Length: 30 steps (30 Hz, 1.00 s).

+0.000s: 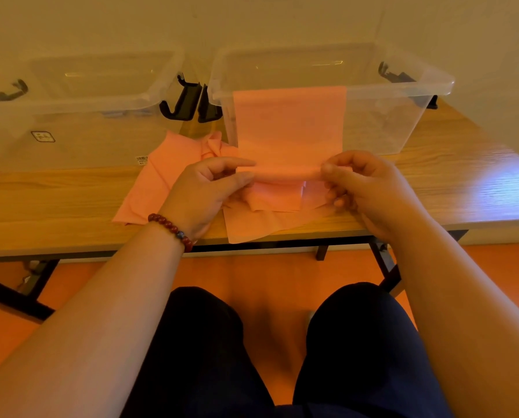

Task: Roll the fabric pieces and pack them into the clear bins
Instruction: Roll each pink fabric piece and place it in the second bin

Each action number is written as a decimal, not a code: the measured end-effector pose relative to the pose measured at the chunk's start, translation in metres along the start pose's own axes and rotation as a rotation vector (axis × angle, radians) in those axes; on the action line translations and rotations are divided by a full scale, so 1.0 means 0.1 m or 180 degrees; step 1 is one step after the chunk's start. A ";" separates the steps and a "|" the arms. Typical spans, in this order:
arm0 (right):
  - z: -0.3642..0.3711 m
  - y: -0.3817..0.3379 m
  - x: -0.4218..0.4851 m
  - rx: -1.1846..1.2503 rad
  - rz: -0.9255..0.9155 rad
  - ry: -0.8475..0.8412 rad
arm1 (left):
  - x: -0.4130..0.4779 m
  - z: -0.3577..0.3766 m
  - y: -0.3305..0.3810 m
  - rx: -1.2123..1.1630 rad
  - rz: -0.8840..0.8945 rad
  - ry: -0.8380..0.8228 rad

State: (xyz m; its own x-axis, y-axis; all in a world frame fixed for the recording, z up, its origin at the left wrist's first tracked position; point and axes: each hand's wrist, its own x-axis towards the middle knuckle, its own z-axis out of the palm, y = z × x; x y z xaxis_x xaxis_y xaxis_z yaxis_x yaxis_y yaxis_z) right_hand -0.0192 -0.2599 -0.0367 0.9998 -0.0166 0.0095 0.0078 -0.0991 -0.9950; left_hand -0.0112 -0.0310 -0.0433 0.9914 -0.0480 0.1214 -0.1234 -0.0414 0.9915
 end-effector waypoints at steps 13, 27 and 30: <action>0.00 0.03 -0.01 0.0181 -0.0034 -0.0016 | -0.02 0.03 0.02 -0.0054 -0.0044 -0.0110; 0.00 0.05 -0.03 0.0006 -0.0252 -0.0075 | -0.06 0.05 0.04 0.0082 0.0029 -0.0158; 0.00 0.05 -0.03 0.0068 -0.0199 -0.0107 | -0.05 0.05 0.04 0.0051 0.0006 -0.0130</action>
State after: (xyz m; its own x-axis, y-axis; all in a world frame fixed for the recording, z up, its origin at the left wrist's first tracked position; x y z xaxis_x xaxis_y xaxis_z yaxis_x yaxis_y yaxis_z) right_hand -0.0221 -0.2600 -0.0416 0.9974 0.0225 0.0687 0.0703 -0.0777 -0.9945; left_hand -0.0166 -0.0364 -0.0403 0.9887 -0.0889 0.1208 -0.1261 -0.0573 0.9904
